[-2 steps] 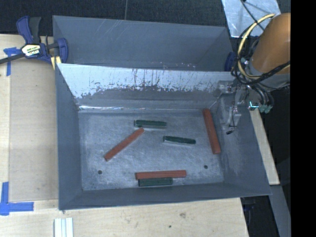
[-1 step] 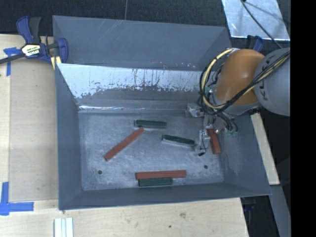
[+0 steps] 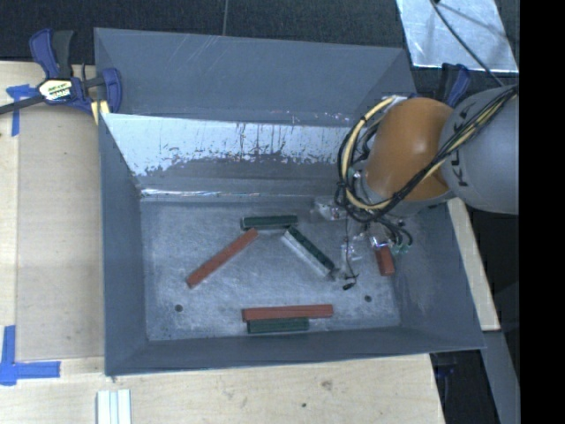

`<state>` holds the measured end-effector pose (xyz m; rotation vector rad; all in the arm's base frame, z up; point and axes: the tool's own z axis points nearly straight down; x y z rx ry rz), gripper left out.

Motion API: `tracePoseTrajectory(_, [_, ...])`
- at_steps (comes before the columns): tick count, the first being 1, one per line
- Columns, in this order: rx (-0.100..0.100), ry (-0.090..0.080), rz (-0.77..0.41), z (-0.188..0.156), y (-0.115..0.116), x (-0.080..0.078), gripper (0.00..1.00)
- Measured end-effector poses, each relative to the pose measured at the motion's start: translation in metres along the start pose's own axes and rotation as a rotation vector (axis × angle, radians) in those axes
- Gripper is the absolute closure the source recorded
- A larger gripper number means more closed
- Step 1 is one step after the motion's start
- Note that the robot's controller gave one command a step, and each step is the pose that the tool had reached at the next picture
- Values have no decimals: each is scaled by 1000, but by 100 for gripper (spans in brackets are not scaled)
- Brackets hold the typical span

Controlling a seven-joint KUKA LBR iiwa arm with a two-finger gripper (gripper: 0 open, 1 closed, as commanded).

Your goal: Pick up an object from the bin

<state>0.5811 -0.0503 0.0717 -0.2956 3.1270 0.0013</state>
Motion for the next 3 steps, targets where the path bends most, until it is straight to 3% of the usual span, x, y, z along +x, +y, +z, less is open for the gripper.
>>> tracePoseTrajectory(1, [-1,0,-14,1,58,-13,0])
tracePoseTrajectory(2, [1,-2,-11,0,55,-13,100])
tracePoseTrajectory(3, [3,-13,-67,-140,75,-35,100])
